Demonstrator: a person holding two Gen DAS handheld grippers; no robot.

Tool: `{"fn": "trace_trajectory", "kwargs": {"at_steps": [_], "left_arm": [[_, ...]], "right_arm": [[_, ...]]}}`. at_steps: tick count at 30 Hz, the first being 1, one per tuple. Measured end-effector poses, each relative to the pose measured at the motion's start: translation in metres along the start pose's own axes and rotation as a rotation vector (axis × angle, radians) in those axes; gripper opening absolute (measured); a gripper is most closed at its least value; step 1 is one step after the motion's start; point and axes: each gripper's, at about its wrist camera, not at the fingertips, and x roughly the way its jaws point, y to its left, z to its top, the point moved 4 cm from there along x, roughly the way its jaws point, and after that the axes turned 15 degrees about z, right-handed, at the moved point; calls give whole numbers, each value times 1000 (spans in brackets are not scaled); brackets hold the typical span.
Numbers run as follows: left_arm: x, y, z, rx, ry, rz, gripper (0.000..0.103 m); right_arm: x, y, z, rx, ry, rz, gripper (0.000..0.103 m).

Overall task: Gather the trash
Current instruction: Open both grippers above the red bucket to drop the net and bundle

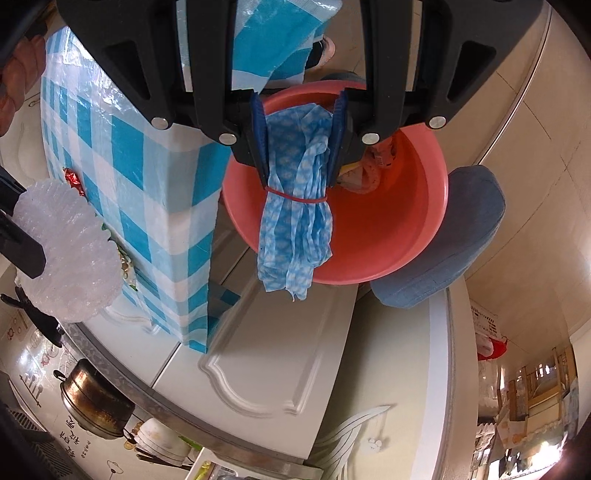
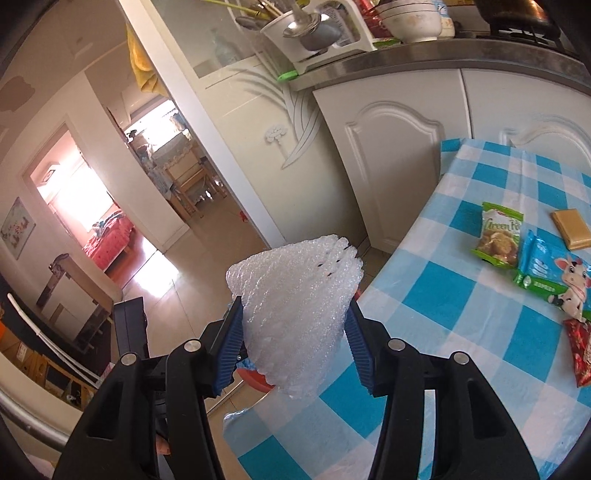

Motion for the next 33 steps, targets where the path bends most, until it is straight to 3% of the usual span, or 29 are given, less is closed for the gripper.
{"fn": "trace_trajectory", "kwargs": {"at_steps": [14,20,21,23,24,25,33], "left_arm": [[34,29,10,-85,65,27,30],[52,21,4,-79,102,16,30],[56,20,3,-75,113,16,32],[63,22,0,-73,132,35,50],[67,24,-2,-78,137,50,67],[68,25,-2,-82,137,56,77],[56,27,-2,-66,105,67,91]], "right_arm": [[71,-5,6,-68,138,-30,56],[93,-9,0,-72,182,-37,68],[95,-9,-1,-67,184,-35,74],[95,-12,-2,-62,175,-56,87],[95,-13,-2,-58,170,-52,89],[92,-13,-1,-55,162,-47,89],[54,-28,4,-2,44,-77,91]]}}
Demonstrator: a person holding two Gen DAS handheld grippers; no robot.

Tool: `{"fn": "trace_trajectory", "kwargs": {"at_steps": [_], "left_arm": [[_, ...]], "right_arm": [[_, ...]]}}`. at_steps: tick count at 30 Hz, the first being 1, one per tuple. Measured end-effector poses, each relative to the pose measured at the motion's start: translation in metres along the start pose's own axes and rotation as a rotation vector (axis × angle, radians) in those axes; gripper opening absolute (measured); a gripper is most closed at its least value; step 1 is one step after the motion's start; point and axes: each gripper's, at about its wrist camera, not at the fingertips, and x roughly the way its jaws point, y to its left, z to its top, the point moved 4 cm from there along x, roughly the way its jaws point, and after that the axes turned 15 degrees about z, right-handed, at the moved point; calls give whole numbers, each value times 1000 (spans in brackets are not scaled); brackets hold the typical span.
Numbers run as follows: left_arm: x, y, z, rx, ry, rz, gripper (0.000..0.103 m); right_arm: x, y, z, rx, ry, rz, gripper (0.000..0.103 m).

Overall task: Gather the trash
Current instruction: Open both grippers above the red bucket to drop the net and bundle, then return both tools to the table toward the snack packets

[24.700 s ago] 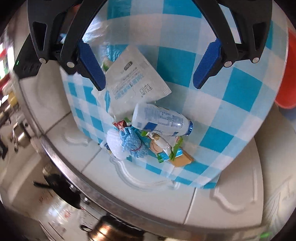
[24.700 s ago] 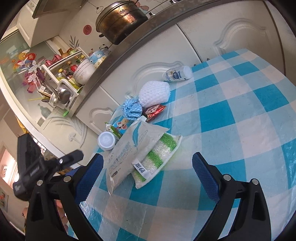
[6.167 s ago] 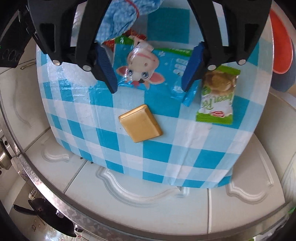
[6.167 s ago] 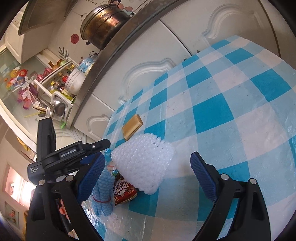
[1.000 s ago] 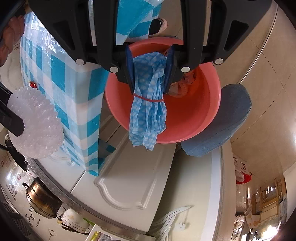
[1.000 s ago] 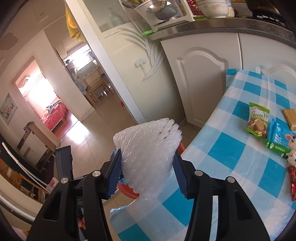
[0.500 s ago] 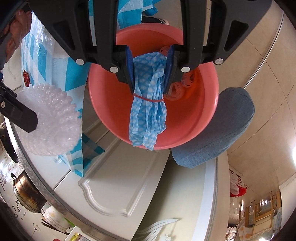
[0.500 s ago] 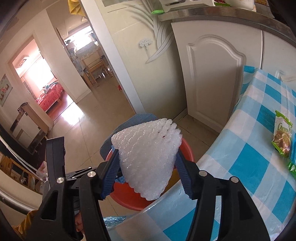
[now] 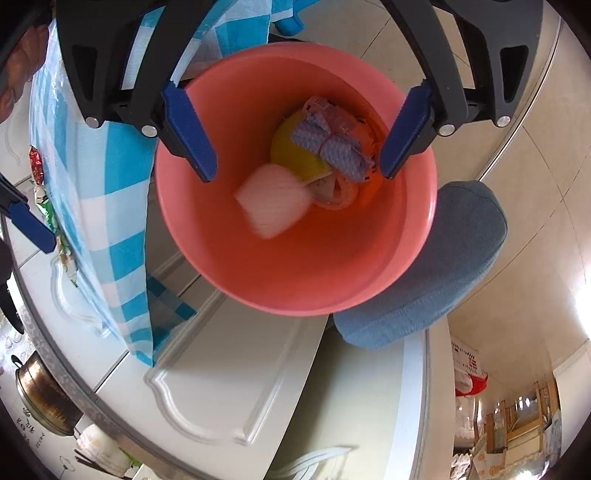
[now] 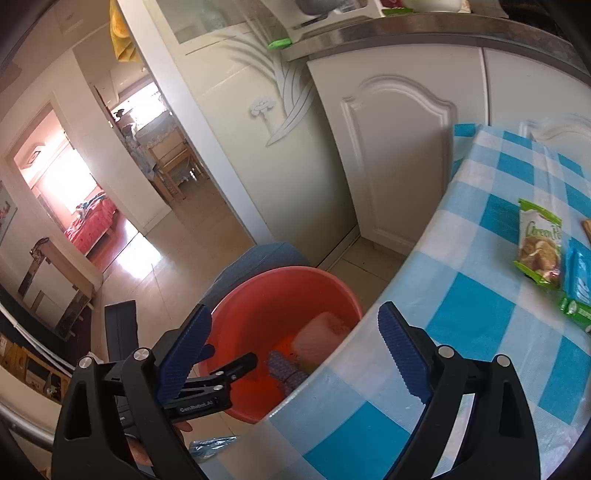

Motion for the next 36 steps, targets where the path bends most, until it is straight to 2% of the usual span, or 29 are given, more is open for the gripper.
{"fn": "trace_trajectory", "kwargs": {"at_steps": [8,16,28,36], "left_arm": [[-15,13,7,-78,-17,-7,92],[-39,5,12,-77,-72,-43,93],[-75,-23,5,-35,-100,-101,94],[-96,-58,-5,35,-111,-153,96]], "right_arm": [[-60,-26,-1,44,-121,-71,91],[-112,-32,-8,-7,-223,-200,92],[-152,-48,-44,38,-257,-253,92],[-187,-52,-55,55,-315,-283,92]]}}
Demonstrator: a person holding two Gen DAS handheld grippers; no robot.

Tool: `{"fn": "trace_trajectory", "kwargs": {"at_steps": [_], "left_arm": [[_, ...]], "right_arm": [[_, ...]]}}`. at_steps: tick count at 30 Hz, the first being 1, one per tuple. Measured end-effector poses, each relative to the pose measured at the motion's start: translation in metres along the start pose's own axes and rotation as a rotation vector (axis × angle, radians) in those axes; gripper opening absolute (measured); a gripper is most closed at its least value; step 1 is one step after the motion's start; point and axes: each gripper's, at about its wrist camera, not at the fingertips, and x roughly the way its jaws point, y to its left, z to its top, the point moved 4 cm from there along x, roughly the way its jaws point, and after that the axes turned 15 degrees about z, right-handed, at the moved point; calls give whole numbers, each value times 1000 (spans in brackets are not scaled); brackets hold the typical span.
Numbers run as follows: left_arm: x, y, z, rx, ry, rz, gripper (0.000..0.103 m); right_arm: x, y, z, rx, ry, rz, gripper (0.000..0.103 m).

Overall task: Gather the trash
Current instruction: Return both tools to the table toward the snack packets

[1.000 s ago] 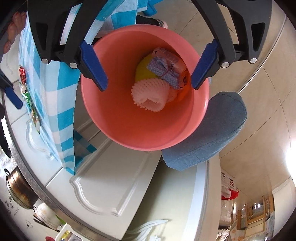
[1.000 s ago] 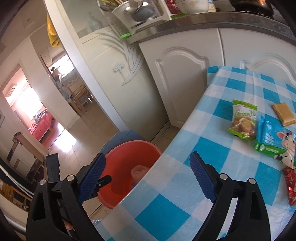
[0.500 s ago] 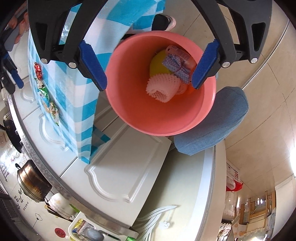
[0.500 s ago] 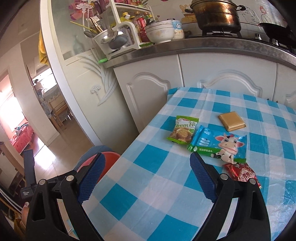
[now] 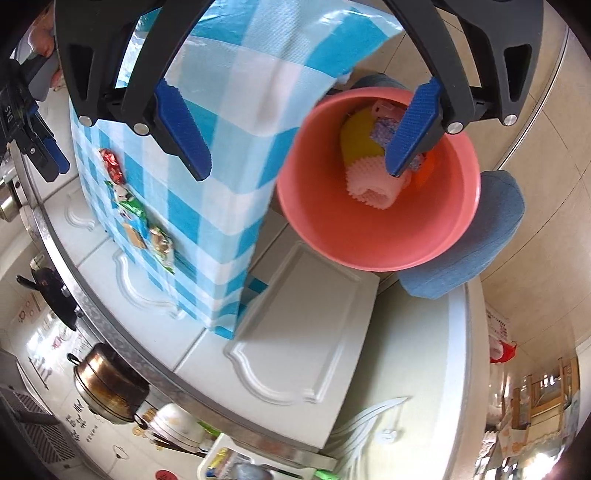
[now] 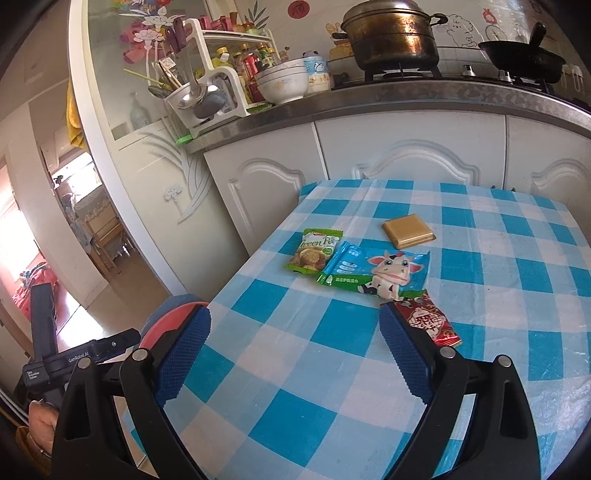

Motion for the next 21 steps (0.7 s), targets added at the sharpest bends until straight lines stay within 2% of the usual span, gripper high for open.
{"fn": "trace_trajectory", "kwargs": {"at_steps": [7,11,21], "left_arm": [[-16,-28,-11,35,6,-90,96],[-23,-44,-18,76,-1,-84,97],[-41,-83,-31,158,-12,-125,97]], "right_arm": [[-23,-15,-2,37,-28,-42,95],[-38,-22,-4,37,-44,-89,95],[-83,-33,-6,14,-111,-205,96]]}}
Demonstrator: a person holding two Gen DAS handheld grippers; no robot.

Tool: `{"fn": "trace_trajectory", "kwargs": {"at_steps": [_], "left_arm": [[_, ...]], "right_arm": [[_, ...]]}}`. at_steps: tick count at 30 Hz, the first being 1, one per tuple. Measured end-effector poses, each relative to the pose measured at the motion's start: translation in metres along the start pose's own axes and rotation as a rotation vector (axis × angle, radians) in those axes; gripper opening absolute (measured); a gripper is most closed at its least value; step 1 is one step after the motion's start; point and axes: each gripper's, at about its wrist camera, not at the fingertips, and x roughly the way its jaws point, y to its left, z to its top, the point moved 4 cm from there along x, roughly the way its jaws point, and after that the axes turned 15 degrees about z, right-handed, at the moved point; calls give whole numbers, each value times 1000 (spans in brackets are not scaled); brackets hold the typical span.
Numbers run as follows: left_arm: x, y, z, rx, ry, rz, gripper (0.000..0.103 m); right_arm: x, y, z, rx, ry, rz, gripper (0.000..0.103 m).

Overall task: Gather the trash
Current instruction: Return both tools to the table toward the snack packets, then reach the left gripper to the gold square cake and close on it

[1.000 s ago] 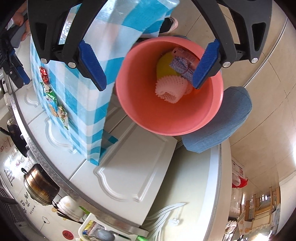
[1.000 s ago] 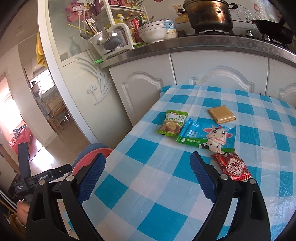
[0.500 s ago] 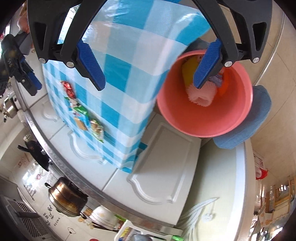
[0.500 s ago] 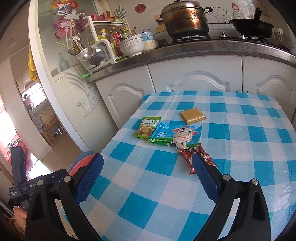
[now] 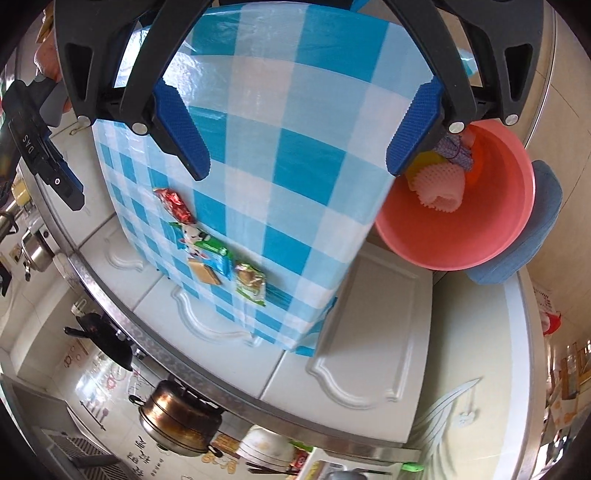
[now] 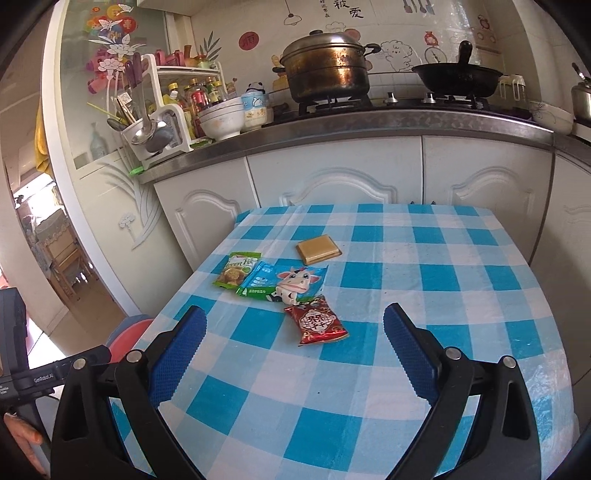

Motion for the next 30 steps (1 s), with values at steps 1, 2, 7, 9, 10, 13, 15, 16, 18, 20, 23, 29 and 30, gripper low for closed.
{"fn": "trace_trajectory", "kwargs": {"at_steps": [1,2,7,9,10,13,15,16,18,20,23,29,30], "left_arm": [[-1,-4,-1,8,-1,-3,97],[-3,-7,-1,16,-3,-6,97],[-8,-26,-4,58,-8,-13,97],[-9,-33,-5,75,-9,-11,97],[-10,-37,-6,84,-9,-10,97],[-12,-47,-7,105,-12,-10,97],[-12,-54,-8,121,-13,-5,97],[-12,-57,-8,127,-12,-4,97],[-11,-63,-9,141,-9,-2,97],[-10,-71,-10,158,-10,3,97],[-6,-84,-8,186,-14,17,97],[9,-114,5,222,1,18,97],[12,-120,9,223,5,14,97]], "right_arm": [[-3,-2,0,-2,-2,-13,96],[-6,-4,-1,-5,-2,-25,96],[-20,-15,-3,-3,-17,-57,96],[-24,-19,-4,2,-22,-66,96],[-27,-22,-4,4,-27,-69,96],[-33,-29,-5,10,-36,-83,96],[-34,-36,-5,19,-35,-94,96],[-36,-39,-6,27,-37,-97,96],[-36,-46,-7,43,-38,-99,96],[-36,-54,-10,60,-33,-102,96],[-34,-63,-15,80,-29,-101,96],[-30,-82,-25,137,-32,-39,96],[-30,-85,-27,144,-31,-25,96]]}}
